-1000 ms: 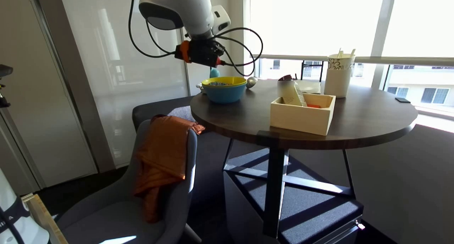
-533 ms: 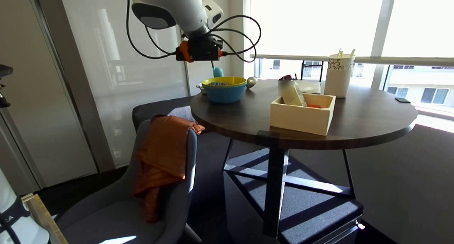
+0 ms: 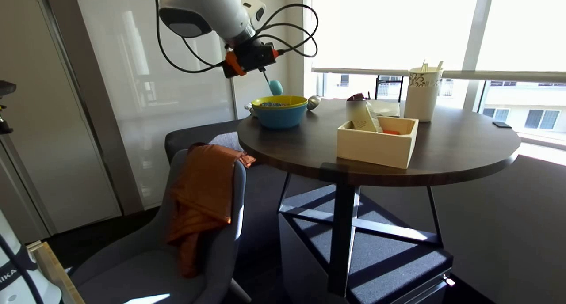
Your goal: Use the blue serving spoon to take cereal from the yellow plate, then add it to the white plate
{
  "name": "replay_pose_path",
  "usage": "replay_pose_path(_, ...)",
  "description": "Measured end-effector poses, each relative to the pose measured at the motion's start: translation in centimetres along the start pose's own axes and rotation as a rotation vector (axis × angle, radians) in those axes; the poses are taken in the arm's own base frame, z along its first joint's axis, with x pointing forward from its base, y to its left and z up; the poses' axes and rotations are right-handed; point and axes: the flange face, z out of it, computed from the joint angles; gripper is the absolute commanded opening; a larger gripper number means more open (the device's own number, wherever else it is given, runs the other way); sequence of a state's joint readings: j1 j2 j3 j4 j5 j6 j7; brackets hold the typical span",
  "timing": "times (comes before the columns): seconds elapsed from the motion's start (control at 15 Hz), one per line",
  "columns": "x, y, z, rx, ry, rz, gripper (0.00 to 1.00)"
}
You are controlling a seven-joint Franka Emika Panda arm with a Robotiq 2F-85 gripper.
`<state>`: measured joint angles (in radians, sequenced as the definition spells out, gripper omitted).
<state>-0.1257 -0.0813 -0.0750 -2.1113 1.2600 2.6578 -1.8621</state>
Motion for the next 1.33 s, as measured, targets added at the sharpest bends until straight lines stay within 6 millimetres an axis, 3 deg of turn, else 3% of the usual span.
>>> replay_pose_path(0.27,-0.1,-0.3,0.0,0.088,0.022,0.110,0.02)
replay_pose_path(0.47,-0.8,0.8,-1.3,0.191,0.056,0.250,0.02)
replay_pose_path(0.67,-2.5,4.3,-4.8,0.237,0.093,0.404,0.02)
replay_pose_path(0.87,-5.7,7.8,-8.8,0.229,0.112,0.566,0.02)
replay_pose_path(1.0,-7.7,9.4,-10.4,0.214,0.114,0.675,0.02)
replay_pose_path(1.13,-9.1,10.1,-10.6,0.208,0.100,0.783,0.02)
replay_pose_path(1.33,-10.5,10.1,-9.4,0.217,0.059,0.947,0.02)
